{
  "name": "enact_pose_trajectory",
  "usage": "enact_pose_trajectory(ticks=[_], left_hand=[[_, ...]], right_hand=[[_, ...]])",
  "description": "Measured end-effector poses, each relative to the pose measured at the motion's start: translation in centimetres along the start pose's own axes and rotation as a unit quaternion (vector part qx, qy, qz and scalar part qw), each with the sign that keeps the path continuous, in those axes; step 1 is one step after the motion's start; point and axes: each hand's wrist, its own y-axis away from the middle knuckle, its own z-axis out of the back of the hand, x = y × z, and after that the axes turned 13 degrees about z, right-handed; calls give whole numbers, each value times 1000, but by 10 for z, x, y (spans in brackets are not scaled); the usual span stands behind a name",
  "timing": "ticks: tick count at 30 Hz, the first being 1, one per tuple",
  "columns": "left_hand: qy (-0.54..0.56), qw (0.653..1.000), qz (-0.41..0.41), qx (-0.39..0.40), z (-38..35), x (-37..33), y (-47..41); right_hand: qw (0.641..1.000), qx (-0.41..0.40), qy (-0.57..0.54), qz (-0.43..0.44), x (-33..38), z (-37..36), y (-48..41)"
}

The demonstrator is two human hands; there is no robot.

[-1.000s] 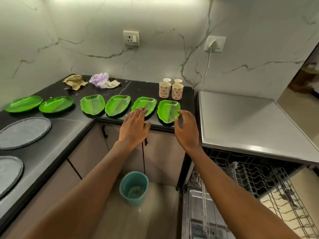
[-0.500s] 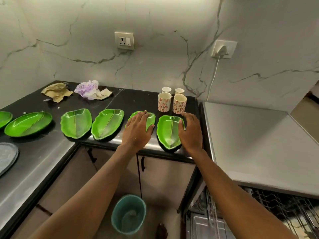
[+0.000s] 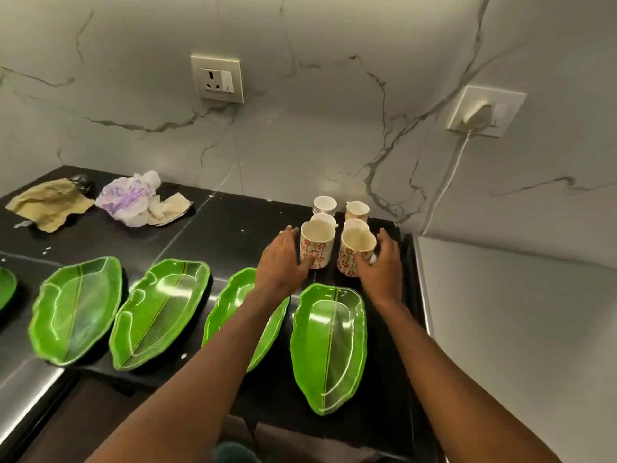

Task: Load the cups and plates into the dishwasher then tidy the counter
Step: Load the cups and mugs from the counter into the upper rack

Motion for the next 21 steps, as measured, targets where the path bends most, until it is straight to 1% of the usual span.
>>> enact_pose_trajectory(ticks=[2, 3, 5, 7, 9, 13, 16, 21], left_hand=[[29, 998, 36, 33, -14, -1, -12], [59, 995, 67, 53, -22, -2, -19], [130, 980, 128, 84, -31, -4, -28], [172, 967, 164, 95, -43, -3, -41], [197, 960, 177, 91, -55, -2, -52], [241, 949, 190, 68, -69, -5, -61], [257, 946, 190, 43, -72, -7, -62], [295, 936, 190, 7, -64, -8, -52]], right_hand=[[999, 27, -17, -38, -15, -11, -6], [998, 34, -23, -54, -24, -17, -9], [997, 28, -35, -70, -32, -25, -12], [995, 14, -52, -82, -39, -33, -15], [993, 9, -73, -88, -49, -42, -18], [986, 16, -91, -138, -57, -48, -20], [988, 9, -78, -137, -58, -46, -20], [987, -37, -86, -128, -54, -31, -15]])
